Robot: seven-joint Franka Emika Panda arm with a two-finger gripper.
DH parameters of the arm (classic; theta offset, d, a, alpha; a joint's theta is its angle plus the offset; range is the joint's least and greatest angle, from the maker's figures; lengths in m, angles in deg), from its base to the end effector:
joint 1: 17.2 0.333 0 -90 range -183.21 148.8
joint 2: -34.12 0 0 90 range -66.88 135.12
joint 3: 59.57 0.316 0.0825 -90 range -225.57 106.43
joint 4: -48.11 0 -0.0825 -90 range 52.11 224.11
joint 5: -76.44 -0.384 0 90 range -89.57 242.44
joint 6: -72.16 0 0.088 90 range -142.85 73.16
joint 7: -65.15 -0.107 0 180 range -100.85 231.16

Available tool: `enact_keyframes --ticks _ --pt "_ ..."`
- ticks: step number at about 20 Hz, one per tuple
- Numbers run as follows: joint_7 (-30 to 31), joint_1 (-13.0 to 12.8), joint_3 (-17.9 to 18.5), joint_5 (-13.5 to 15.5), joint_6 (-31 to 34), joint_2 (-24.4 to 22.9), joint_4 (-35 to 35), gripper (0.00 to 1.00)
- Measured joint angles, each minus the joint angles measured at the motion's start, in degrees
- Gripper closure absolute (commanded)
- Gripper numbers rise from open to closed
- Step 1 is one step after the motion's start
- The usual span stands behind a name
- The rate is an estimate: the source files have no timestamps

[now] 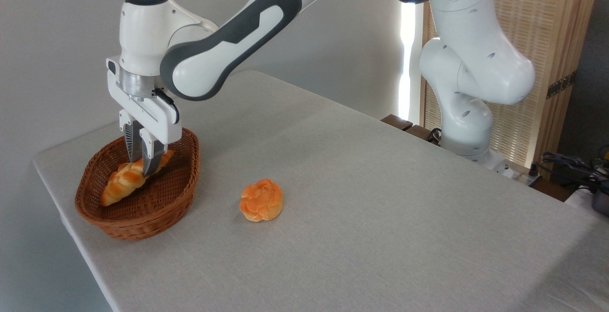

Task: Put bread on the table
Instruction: 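Lift the bread roll out of the basket and lower it beside the orange bun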

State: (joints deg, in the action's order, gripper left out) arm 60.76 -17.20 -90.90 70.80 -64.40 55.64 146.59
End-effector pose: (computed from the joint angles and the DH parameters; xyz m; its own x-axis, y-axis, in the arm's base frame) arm 0.5991 -0.3162 0.4311 0.7727 -0.5331 0.3446 -0.5894 -0.8041 0.0778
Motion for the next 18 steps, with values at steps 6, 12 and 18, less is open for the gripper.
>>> enact_keyframes --ticks 6,12,18 --pt "-0.3 1.8 -0.1 0.1 13.6 -1.5 -5.7 0.58" --pt "-9.8 5.9 -0.1 7.0 22.1 -2.8 -9.0 0.55" --pt "-31.2 15.2 0.3 15.0 39.2 -11.0 -9.8 0.49"
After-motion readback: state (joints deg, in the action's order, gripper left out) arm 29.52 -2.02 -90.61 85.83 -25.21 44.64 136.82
